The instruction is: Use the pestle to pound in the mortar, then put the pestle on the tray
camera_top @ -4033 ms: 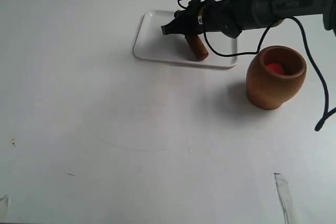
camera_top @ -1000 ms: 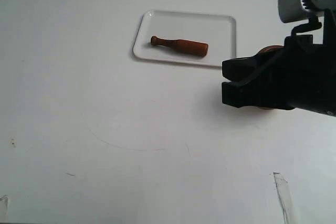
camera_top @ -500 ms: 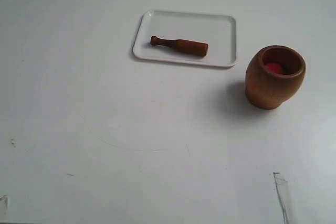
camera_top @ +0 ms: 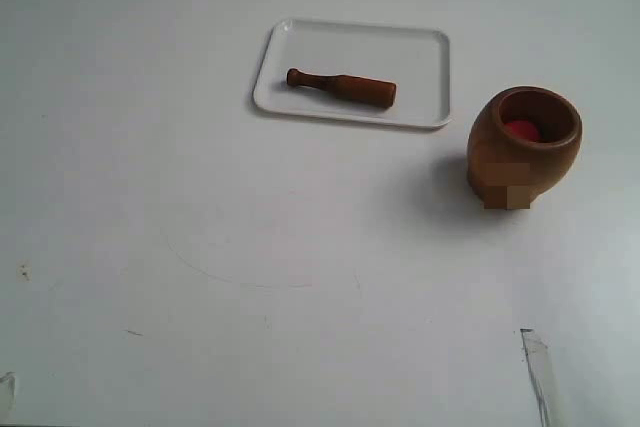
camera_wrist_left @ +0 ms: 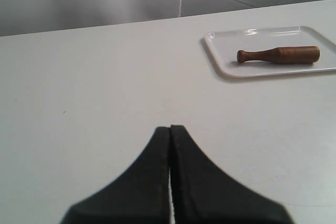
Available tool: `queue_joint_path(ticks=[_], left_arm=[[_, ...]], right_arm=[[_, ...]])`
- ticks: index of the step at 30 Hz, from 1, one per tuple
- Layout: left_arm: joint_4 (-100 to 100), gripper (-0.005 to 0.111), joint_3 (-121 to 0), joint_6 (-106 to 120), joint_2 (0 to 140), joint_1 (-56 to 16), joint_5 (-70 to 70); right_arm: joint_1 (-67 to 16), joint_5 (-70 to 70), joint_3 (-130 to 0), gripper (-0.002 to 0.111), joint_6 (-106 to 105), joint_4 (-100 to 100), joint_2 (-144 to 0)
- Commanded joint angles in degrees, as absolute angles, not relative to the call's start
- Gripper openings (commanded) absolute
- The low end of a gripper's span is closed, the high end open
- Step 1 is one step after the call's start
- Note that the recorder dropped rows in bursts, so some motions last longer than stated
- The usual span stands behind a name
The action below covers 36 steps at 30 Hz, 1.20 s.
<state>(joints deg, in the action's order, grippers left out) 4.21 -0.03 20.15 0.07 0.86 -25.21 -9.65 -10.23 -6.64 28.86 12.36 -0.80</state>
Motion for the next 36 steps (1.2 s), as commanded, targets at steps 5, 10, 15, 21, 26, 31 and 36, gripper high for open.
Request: queue_joint_path(ticks=[5,10,15,21,26,31,36], left_arm=[[3.79,0.0,0.0,19.68,0.0,0.42,-25.03],[3.79,0.0,0.0,19.68,0.0,0.42,-25.03],[3.79,0.0,0.0,19.68,0.0,0.42,-25.03],[3.79,0.0,0.0,19.68,0.0,0.42,-25.03],[3.79,0.0,0.0,19.68,0.0,0.42,-25.03],[3.79,0.0,0.0,19.68,0.0,0.42,-25.03],[3.79,0.0,0.0,19.68,0.0,0.42,-25.03]], right_arm=[[-6.87,-9.03,-2.1,0.0,28.32,11.61,0.0],[-6.87,-7.53,0.0,0.0,27.04,11.61,0.0],[-6.87,-5.57,0.0,0.0,27.04,9.67,0.0],[-6.87,-5.47,0.0,0.0,20.18,9.49,0.0],[-6.87,-7.65,0.0,0.0,1.89,1.56,0.0],[-6.87,-12.96,0.0,0.0,-10.39,-3.55,0.0],[-6.87,-14.92,0.0,0.0,-6.13,-2.45,0.0]])
